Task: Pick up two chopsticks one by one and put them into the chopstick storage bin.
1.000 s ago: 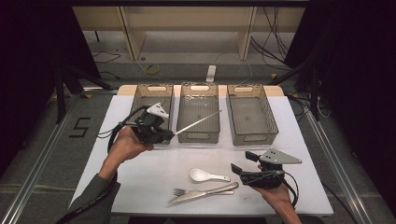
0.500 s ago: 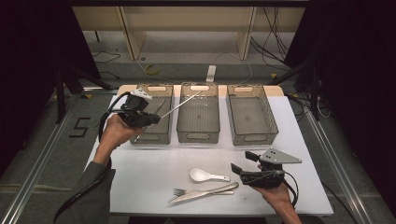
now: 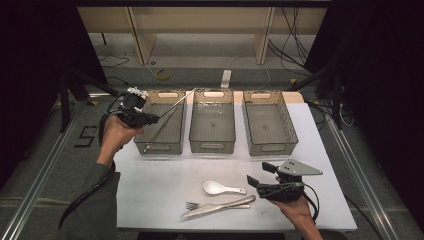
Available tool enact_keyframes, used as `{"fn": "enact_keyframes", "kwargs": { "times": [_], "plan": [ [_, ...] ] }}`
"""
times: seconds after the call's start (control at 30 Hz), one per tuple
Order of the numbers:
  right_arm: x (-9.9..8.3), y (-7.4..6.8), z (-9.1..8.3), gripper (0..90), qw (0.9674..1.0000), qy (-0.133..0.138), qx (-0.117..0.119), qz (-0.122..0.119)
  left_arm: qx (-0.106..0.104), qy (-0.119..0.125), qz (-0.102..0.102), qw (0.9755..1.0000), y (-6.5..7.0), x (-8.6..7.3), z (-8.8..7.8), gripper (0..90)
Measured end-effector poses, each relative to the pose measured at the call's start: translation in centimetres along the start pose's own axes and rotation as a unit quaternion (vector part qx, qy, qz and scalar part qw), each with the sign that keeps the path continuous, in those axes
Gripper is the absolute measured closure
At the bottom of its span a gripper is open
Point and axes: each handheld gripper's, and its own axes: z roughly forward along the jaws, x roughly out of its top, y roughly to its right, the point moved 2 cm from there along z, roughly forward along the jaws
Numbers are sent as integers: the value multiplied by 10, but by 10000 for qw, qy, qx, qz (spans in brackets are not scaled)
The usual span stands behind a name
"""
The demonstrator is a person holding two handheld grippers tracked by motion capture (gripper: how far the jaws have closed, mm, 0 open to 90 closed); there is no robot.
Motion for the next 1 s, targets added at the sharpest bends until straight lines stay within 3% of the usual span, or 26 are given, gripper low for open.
{"fn": "enact_keyframes", "kwargs": {
  "times": [0.4,1.0],
  "plan": [
    [0,0,0,271,10000,2,8,5,163,-177,-511,9984,-32,-16,11,842],
    [0,0,1,271,10000,-13,16,1,401,-426,-607,9964,-39,-22,24,841]
  ]
}}
